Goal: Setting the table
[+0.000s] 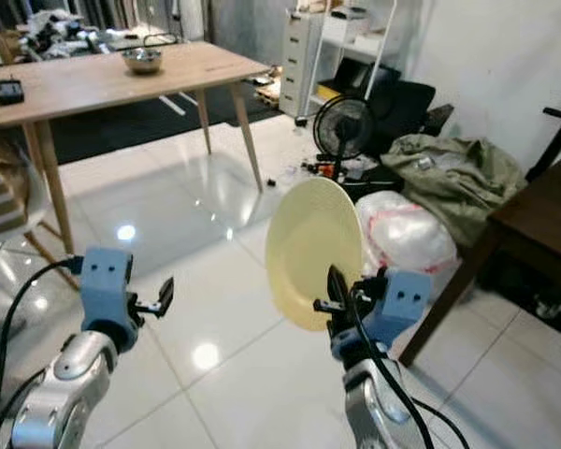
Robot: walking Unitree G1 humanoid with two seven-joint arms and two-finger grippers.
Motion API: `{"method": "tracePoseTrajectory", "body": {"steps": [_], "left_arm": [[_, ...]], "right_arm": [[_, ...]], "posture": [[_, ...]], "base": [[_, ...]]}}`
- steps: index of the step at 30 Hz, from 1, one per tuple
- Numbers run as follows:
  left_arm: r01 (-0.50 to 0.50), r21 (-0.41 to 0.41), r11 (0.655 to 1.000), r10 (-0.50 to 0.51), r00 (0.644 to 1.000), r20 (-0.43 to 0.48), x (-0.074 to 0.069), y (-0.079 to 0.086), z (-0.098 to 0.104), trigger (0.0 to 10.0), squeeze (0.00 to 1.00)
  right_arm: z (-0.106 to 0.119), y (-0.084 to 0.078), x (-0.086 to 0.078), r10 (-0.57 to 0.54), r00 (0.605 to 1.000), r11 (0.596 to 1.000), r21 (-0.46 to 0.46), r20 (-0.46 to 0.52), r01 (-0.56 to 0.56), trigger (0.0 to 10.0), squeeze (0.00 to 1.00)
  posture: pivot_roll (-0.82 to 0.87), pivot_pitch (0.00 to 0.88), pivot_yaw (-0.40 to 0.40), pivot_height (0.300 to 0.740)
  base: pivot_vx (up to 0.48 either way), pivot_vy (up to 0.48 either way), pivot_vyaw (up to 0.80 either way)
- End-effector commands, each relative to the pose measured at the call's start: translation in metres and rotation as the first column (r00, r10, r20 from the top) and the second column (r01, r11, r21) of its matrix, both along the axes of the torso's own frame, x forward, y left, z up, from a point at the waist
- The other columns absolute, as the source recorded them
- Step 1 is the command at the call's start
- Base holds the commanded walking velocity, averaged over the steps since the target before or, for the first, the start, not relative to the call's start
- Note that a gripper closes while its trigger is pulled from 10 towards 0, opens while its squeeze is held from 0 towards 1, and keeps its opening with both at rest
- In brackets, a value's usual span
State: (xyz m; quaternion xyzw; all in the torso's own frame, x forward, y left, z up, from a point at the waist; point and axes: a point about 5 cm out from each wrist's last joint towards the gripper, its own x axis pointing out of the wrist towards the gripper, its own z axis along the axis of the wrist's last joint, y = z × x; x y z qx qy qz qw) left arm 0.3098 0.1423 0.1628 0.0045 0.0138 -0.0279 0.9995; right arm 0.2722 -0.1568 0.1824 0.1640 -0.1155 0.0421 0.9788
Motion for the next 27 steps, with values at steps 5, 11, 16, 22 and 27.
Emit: {"method": "tracePoseTrajectory", "body": {"steps": [5,11,16,22,27], "left_arm": [[-0.003,0.007,1.0,0.003,1.0,-0.006,0.0013,-0.0003,-0.0038,10.0,0.0],[-0.001,0.005,1.0,0.001,1.0,-0.003,0.0019,-0.0007,-0.0034,10.0,0.0],[0.004,0.004,1.0,-0.004,1.0,-0.001,0.0021,-0.0013,-0.0035,10.0,0.0],[0.006,0.005,1.0,-0.006,1.0,0.002,0.0021,-0.0014,-0.0042,10.0,0.0],[0.009,0.006,1.0,-0.009,1.0,0.001,0.0026,-0.0019,-0.0045,10.0,0.0]], "right_arm": [[-0.0019,-0.004,0.0013,-0.029,1.0,0.999,0.017,-0.001,0.029,10.0,0.0],[-0.0016,-0.0036,0.0021,-0.029,1.0,0.999,0.017,0.004,0.029,10.0,0.0],[-0.0016,-0.0024,0.0028,-0.022,1.0,1.0,0.015,0.008,0.022,10.0,0.0],[-0.0024,-0.002,0.003,-0.018,1.0,1.0,0.011,0.009,0.018,10.0,0.0],[-0.0028,-0.002,0.003,-0.016,1.0,1.0,0.005,0.01,0.016,10.0,0.0]], "posture": [[0.04,0.04,0.071,0.74],[0.03,0.038,0.073,0.74],[0.03,0.032,0.073,0.74],[0.03,0.027,0.075,0.74],[0.03,0.026,0.075,0.74]], "base": [[0.465,0.0,0.0],[0.465,0.0,0.0],[0.465,0.0,0.0],[0.465,0.0,0.0],[0.465,0.0,0.0]]}}
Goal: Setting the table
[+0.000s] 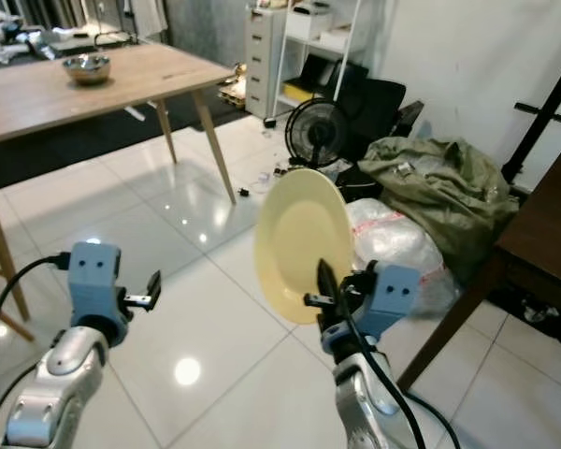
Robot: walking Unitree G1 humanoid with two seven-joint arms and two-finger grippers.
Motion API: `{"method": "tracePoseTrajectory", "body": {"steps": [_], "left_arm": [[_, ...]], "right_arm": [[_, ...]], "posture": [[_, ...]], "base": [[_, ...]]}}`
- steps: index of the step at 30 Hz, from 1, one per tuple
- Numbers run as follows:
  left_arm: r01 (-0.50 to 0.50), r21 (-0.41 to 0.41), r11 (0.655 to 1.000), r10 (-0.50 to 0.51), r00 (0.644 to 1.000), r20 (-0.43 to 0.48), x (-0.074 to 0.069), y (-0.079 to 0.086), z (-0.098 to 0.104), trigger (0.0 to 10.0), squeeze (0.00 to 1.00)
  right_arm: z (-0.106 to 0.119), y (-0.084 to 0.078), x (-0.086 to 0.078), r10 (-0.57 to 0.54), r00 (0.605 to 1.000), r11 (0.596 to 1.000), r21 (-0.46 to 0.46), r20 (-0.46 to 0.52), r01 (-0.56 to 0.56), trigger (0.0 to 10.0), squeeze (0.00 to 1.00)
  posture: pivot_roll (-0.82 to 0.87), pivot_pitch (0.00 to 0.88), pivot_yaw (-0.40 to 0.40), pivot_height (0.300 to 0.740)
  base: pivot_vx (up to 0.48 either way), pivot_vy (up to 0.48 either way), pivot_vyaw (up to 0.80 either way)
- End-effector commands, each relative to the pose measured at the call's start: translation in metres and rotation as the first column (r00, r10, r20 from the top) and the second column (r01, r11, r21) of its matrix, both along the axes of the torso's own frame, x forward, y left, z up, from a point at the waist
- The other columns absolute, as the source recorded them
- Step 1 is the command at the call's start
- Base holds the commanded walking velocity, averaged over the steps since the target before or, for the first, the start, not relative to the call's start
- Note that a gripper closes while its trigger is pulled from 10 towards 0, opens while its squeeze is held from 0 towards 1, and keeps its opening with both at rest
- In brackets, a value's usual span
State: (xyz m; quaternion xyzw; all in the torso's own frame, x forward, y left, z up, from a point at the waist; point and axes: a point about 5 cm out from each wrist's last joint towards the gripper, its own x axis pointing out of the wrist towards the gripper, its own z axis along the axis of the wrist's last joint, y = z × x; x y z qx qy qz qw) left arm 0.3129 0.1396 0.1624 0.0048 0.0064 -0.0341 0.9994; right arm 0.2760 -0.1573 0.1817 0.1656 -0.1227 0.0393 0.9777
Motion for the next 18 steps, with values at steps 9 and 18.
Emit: {"method": "tracePoseTrajectory", "body": {"steps": [9,18], "left_arm": [[0.007,0.004,1.0,-0.007,1.0,-0.012,0.001,-0.001,-0.005,10.0,0.0],[0.016,0.005,1.0,-0.016,1.0,-0.009,0.002,-0.002,-0.004,10.0,0.0]], "right_arm": [[-0.002,-0.008,0.0,-0.06,0.998,0.998,0.013,0.001,0.06,10.0,0.0],[-0.002,-0.012,0.0,-0.081,0.997,0.996,0.025,0.001,0.081,10.0,0.0]], "posture": [[0.02,0.019,0.082,0.74],[0.02,0.018,0.087,0.74]], "base": [[0.465,0.0,0.0],[0.465,0.0,0.0]]}}
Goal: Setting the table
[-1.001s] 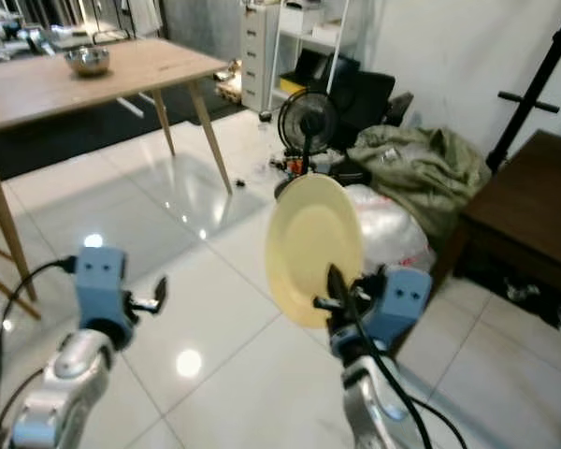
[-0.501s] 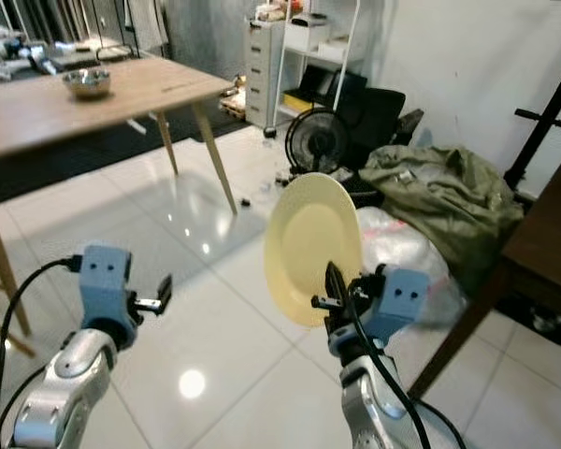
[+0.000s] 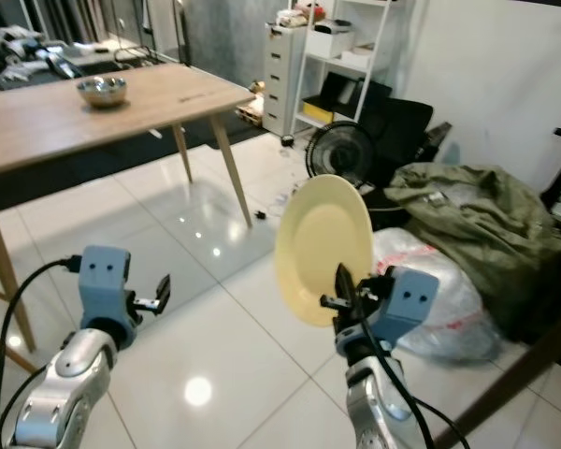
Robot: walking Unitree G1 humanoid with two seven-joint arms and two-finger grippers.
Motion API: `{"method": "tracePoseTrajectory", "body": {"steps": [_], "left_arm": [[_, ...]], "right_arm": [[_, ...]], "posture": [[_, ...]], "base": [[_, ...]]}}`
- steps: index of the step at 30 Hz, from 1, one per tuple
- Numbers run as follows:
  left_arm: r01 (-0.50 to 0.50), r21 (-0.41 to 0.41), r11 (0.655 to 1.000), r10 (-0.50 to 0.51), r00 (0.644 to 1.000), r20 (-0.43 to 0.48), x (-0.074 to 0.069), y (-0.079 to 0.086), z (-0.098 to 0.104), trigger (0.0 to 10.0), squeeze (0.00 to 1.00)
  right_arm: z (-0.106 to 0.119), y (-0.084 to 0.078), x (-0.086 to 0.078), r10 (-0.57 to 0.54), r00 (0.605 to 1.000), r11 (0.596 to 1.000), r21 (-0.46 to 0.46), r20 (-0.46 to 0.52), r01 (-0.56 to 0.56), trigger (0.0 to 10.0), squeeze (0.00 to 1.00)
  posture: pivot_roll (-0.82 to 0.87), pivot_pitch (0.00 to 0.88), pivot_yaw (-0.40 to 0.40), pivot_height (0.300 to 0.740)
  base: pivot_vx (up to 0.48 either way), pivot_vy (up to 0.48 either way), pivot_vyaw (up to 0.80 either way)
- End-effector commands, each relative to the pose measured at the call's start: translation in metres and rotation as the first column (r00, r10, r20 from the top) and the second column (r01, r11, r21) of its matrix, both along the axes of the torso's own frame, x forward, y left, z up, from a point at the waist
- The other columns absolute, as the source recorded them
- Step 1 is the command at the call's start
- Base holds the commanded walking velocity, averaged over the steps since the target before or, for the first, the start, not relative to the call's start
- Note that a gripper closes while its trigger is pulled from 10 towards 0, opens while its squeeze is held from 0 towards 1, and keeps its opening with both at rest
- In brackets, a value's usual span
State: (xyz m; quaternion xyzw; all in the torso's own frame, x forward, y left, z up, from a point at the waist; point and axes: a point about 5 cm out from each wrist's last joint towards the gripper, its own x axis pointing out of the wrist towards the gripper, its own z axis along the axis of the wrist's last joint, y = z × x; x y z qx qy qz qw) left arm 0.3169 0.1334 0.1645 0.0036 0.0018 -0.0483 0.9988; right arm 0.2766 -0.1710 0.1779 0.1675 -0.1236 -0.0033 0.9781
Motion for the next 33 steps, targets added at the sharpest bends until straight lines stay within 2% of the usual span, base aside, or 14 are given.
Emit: {"method": "tracePoseTrajectory", "body": {"steps": [1,24,33], "left_arm": [[-0.012,0.008,1.0,0.012,1.0,-0.018,-0.0019,0.0038,-0.0061,10.0,0.0],[-0.008,0.014,1.0,0.008,1.0,-0.023,-0.0003,0.0039,-0.0074,10.0,0.0],[-0.007,0.014,1.0,0.008,1.0,-0.024,-0.0004,0.0042,-0.0074,10.0,0.0]], "right_arm": [[0.0018,0.0015,-0.0004,0.002,1.0,1.0,0.01,0.015,-0.002,10.0,0.0],[-0.0012,0.0008,-0.0011,-0.021,1.0,1.0,0.011,0.004,0.021,10.0,0.0],[-0.0025,-0.0026,-0.0003,-0.04,0.999,0.998,0.044,-0.007,0.04,10.0,0.0]], "posture": [[0.02,0.018,0.087,0.74],[0.02,0.021,0.094,0.74],[0.02,0.025,0.096,0.74]], "base": [[0.465,0.0,0.0],[0.477,0.0,0.0],[0.48,0.0,0.0]]}}
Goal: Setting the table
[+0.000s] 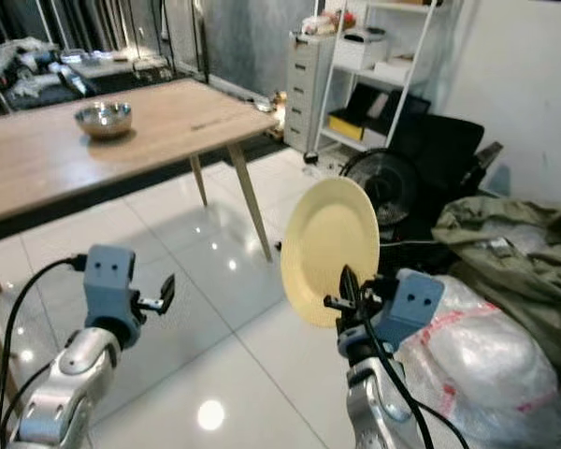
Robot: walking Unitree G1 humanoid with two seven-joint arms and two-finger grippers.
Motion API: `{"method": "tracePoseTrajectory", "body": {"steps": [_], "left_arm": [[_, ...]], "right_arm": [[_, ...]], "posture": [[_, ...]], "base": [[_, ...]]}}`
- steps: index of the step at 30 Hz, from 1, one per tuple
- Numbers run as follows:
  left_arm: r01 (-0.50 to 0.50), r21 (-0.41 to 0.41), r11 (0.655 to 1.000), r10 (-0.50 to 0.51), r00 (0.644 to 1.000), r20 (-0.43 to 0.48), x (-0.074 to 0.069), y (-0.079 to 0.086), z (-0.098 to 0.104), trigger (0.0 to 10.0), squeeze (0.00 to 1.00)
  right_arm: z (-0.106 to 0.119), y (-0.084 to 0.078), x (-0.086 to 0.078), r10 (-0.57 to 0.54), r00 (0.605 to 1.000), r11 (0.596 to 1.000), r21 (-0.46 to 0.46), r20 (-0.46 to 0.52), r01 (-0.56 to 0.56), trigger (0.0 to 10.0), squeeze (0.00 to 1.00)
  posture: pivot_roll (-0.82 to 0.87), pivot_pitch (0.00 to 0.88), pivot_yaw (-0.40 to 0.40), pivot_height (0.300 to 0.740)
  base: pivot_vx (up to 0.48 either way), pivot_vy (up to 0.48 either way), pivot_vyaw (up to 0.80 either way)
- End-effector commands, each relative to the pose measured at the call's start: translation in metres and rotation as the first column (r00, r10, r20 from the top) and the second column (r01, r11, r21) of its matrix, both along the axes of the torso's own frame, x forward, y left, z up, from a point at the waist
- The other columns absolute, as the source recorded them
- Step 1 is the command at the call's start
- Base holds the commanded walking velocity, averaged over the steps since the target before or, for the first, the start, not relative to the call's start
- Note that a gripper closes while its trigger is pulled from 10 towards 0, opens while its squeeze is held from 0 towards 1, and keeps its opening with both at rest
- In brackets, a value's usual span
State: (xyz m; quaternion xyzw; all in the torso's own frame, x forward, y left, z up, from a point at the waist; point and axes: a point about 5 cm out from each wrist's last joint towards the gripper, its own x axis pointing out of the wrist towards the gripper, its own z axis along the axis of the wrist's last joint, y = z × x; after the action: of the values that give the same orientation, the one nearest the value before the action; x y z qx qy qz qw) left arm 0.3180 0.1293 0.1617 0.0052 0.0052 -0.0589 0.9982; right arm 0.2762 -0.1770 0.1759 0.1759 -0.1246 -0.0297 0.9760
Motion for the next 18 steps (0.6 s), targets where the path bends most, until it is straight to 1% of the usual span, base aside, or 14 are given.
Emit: {"method": "tracePoseTrajectory", "body": {"steps": [1,3,18], "left_arm": [[-0.028,0.011,1.0,0.029,0.999,-0.017,-0.0017,0.0083,-0.0046,10.0,0.0],[-0.028,0.011,1.0,0.029,0.999,-0.017,-0.0017,0.0085,-0.0046,10.0,0.0],[-0.036,0.013,0.999,0.037,0.999,-0.017,-0.0016,0.011,-0.0047,10.0,0.0]], "right_arm": [[-0.0006,0.0032,0.0,0.008,1.0,1.0,0.022,0.0,-0.008,10.0,0.0],[-0.0014,0.0028,0.0004,0.004,1.0,1.0,0.027,-0.005,-0.004,10.0,0.0],[-0.0018,0.0027,0.003,0.0,1.0,1.0,0.029,-0.013,0.0,10.0,0.0]], "posture": [[0.02,0.025,0.095,0.74],[0.02,0.026,0.096,0.74],[0.03,0.026,0.092,0.74]], "base": [[0.48,0.0,0.0],[0.48,0.0,0.0],[0.48,0.0,-0.6]]}}
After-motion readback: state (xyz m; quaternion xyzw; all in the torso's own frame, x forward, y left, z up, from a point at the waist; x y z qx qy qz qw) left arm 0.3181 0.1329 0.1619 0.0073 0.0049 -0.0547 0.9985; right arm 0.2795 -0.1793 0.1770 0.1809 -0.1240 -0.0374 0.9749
